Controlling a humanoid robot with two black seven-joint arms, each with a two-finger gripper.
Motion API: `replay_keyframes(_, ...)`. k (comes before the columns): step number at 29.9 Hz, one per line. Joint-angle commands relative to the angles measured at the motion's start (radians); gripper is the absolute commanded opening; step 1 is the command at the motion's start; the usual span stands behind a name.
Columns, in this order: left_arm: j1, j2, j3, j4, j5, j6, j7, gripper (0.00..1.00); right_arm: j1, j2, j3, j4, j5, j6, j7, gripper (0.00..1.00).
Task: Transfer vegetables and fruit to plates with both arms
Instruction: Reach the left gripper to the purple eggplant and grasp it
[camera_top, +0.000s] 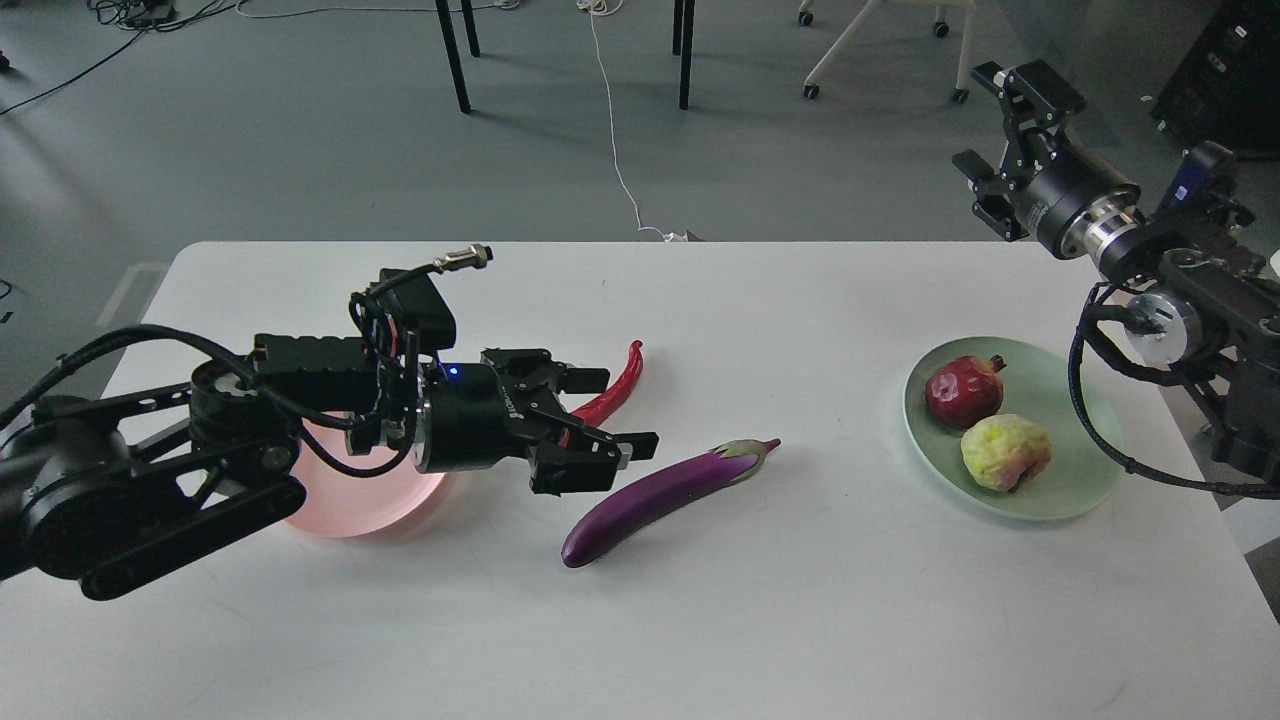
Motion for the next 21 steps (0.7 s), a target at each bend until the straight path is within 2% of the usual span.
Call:
replay_keyframes(1,-0.004,-0.156,0.045,0.076,0.173,-0.002,0.031,0.91,-0.048,-0.012,0.004,0.001,0.149,0.025,-0.003,1.00)
replay_keyframes(4,-0.001,-0.221,0.067,0.155,0.240,-0.002,0.080,0.87,-0.082,-0.020,0.028,0.004,0.174,0.080,0.003,0.99)
replay_keyframes(6,0.001,-0.242,0.087,0.193,0.270,-0.002,0.087,0.84,-0.105,-0.030,0.066,0.007,0.174,0.120,0.003,0.99)
replay_keyframes(10,0.004,-0.251,0.140,0.239,0.270,-0.002,0.093,0.78,-0.143,-0.050,0.152,0.013,0.174,0.131,0.003,0.99)
replay_keyframes(17,0.016,-0.247,0.140,0.290,0.270,0.004,0.093,0.69,-0.222,-0.052,0.229,0.016,0.176,0.177,0.005,0.99)
replay_keyframes(19,0.027,-0.247,0.143,0.293,0.270,0.004,0.093,0.62,-0.225,-0.052,0.231,0.015,0.176,0.183,0.006,1.00)
replay_keyframes(21,0.039,-0.247,0.143,0.299,0.270,0.004,0.093,0.44,-0.225,-0.052,0.235,0.015,0.176,0.185,0.006,1.00)
